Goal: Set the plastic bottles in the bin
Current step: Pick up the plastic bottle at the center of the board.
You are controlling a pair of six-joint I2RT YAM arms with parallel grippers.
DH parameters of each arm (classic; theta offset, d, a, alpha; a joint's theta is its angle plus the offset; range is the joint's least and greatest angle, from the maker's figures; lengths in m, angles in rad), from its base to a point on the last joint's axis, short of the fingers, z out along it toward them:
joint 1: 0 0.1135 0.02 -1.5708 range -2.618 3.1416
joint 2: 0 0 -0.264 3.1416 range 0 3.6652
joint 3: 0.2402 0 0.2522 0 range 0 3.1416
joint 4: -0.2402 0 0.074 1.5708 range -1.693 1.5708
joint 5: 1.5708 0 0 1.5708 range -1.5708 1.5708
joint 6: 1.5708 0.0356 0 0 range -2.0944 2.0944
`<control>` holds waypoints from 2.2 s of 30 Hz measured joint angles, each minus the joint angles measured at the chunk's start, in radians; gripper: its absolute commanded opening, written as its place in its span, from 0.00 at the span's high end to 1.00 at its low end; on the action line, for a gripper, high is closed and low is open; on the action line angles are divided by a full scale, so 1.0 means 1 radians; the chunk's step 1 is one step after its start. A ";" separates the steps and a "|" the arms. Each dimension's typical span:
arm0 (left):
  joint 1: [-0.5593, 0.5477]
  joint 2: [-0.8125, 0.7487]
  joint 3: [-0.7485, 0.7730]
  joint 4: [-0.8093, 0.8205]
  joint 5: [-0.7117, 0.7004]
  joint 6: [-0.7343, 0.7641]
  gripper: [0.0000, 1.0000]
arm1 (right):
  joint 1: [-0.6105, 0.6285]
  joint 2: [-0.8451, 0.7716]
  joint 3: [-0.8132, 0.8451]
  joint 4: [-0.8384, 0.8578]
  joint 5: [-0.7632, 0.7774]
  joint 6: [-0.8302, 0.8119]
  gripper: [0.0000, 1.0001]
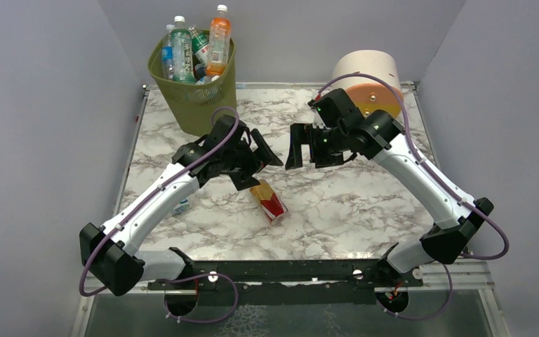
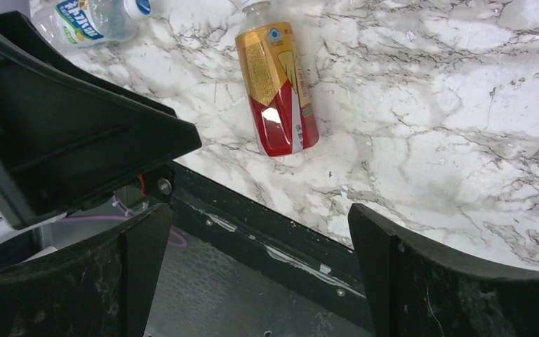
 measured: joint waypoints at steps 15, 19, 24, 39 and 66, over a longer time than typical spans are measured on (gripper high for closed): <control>-0.011 0.228 -0.061 -0.066 -0.140 0.049 0.01 | -0.054 0.000 0.000 0.003 -0.079 -0.034 0.01; -0.011 0.281 -0.061 -0.072 -0.156 0.068 0.01 | -0.066 0.000 0.000 0.003 -0.095 -0.043 0.01; -0.011 0.315 -0.061 -0.078 -0.166 0.081 0.01 | -0.079 0.000 -0.001 0.003 -0.114 -0.047 0.00; -0.011 0.400 -0.061 -0.051 -0.169 0.110 0.01 | -0.108 0.000 -0.029 0.016 -0.148 -0.054 0.01; -0.011 0.469 -0.002 -0.017 -0.169 0.179 0.42 | -0.130 0.002 -0.035 0.024 -0.174 -0.063 0.01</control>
